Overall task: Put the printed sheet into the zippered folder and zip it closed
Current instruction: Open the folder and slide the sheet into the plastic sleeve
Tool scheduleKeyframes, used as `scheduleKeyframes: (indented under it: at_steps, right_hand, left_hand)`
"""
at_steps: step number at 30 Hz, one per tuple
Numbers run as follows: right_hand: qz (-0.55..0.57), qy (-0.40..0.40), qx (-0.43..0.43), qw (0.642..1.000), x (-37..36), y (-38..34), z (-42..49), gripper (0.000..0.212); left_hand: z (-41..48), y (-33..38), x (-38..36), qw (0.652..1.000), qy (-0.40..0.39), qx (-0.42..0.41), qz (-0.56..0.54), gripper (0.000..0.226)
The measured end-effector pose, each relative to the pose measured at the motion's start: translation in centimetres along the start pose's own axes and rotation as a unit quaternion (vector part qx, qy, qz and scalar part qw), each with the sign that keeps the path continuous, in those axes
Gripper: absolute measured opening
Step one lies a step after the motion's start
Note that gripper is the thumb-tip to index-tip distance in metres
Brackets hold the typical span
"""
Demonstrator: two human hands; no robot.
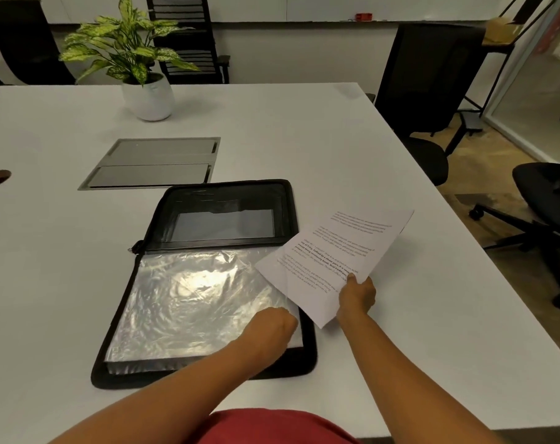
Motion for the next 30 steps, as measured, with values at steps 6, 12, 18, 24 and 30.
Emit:
scheduleKeyframes:
  at_steps: [6, 12, 18, 24, 30]
  right_hand:
    - [0.045, 0.012, -0.033, 0.998, -0.9, 1.5, -2.0, 0.023]
    - [-0.041, -0.095, -0.050, 0.993, 0.7, 2.8, -2.0, 0.035]
    - [-0.034, -0.204, -0.115, 0.972, 1.9, 2.9, -2.4, 0.026]
    - [-0.043, -0.146, -0.051, 0.987, 1.8, 4.3, -2.8, 0.034]
    - [-0.178, -0.048, 0.075, 0.980, 1.4, 4.1, -3.8, 0.025]
  left_hand:
    - [-0.6, 1.3, 0.8, 0.991, 0.066, -0.044, 0.104, 0.033]
    - [-0.9, 1.9, 1.0, 0.990, 0.044, -0.090, 0.098, 0.014]
    - [-0.4, 1.7, 0.7, 0.982, 0.062, -0.081, 0.161, 0.034]
    - [-0.2, 2.9, 2.3, 0.968, 0.058, -0.138, 0.202, 0.030]
    - [1.6, 4.8, 0.2, 0.961, -0.073, -0.171, 0.204, 0.038]
Point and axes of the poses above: each hand's wrist, its own z-axis towards the middle knuckle, its own x-axis out of the back of the hand, y = z × x, the point moved 2 cm from there along z, towards the middle knuckle, and after that the axes turned 4 degrees about -x, right-handed, at the moved point
